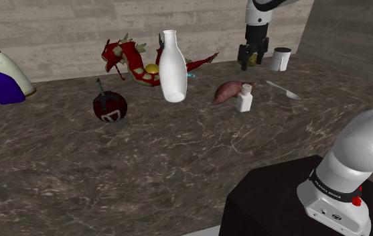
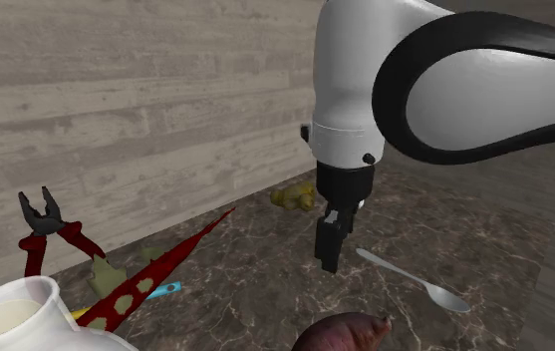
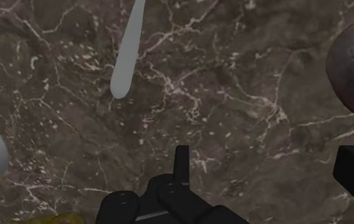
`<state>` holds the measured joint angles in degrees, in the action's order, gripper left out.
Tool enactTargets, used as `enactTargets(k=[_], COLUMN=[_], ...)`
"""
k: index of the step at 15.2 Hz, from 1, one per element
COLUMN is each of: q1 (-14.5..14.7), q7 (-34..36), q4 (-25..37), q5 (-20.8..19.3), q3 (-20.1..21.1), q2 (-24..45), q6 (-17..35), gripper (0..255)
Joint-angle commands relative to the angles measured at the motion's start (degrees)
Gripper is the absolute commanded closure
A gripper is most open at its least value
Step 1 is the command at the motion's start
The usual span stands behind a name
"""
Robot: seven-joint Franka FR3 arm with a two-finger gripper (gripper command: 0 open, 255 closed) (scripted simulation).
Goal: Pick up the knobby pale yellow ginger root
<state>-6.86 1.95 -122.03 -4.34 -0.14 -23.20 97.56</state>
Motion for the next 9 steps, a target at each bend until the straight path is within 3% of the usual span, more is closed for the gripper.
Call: enactTargets(k=[1, 9], q1=[-1.46, -6.23], q7=[2.50, 11.64], q4=[2.87, 17.38], q5=[-0.79, -3.08], q3=[-0.55, -3.54], q2=[3.47, 17.98], q6=[0.24, -1.02], gripper=[0, 0])
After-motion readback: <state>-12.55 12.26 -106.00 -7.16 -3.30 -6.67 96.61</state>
